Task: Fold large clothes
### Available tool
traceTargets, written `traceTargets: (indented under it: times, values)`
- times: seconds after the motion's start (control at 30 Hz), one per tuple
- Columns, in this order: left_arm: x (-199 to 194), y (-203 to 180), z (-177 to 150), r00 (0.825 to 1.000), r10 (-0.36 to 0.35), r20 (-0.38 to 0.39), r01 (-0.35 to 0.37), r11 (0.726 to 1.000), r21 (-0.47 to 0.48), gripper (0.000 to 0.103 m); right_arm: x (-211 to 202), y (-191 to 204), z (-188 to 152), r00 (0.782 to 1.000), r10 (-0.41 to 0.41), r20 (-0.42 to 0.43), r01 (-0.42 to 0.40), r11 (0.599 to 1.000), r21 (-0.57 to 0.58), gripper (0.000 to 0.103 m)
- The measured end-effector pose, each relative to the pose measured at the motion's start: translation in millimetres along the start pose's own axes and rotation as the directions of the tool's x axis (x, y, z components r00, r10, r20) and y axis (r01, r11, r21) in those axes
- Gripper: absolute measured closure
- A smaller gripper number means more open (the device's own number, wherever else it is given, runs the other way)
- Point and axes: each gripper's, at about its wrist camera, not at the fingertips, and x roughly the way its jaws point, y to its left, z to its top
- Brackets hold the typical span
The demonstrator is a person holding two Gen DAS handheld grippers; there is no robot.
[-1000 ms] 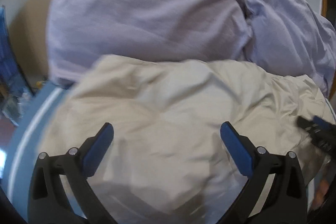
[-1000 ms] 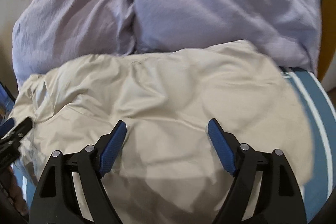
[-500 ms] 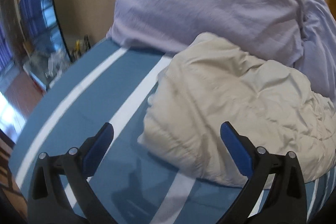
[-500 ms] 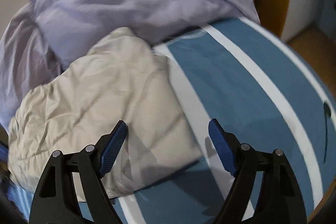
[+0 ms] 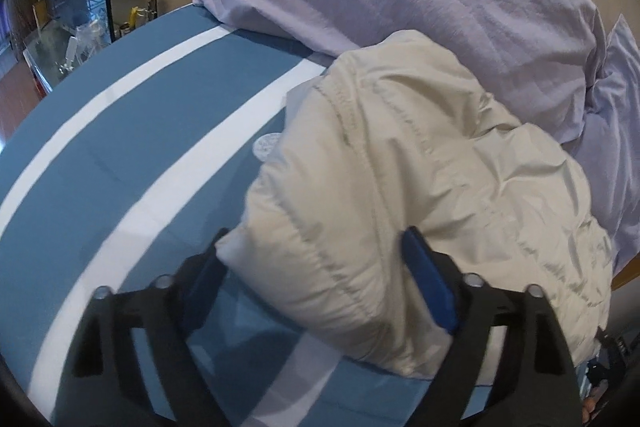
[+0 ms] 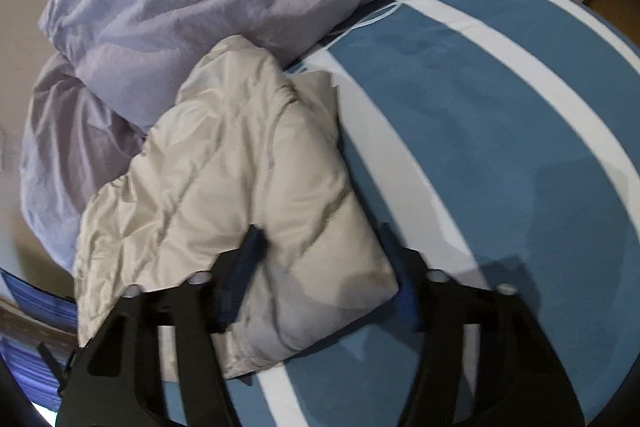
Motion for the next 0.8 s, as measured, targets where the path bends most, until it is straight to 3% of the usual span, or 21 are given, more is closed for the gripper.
traceTargets:
  times: [0.1, 0.17, 0.27, 0.53, 0.8]
  values:
    - [-2, -2, 0, 1.0, -0.02, 0.023, 0.021, 0.999, -0.024, 0.043, -5, 11, -2, 1.0, -0.007, 0.028, 0.008, 0.999, -0.044, 0.064]
    - [-7, -2, -1, 0.998, -0.038, 0.043, 0.04, 0.998, -0.04, 0.059, -8, 13, -4, 0.999, -0.003, 0.043, 0.006, 0.998, -0.059, 0.072]
    - [-14, 1, 0, 0.995, -0.078, 0.054, 0.081, 0.995, -0.055, 0.072, -15, 15, -8, 0.998, 0.013, 0.057, -0.009, 0.997, -0.072, 0.077]
    - [-35, 21, -5, 0.992, -0.103, 0.073, 0.106, 0.993, -0.047, 0.077, -33, 16, -24, 0.997, 0.069, 0.041, -0.064, 0.992, -0.111, 0.08]
    - [-74, 86, -41, 0.992, -0.104, 0.068, 0.107, 0.993, -0.054, 0.077, -60, 30, -78, 0.993, 0.112, -0.027, -0.116, 0.971, -0.208, 0.08]
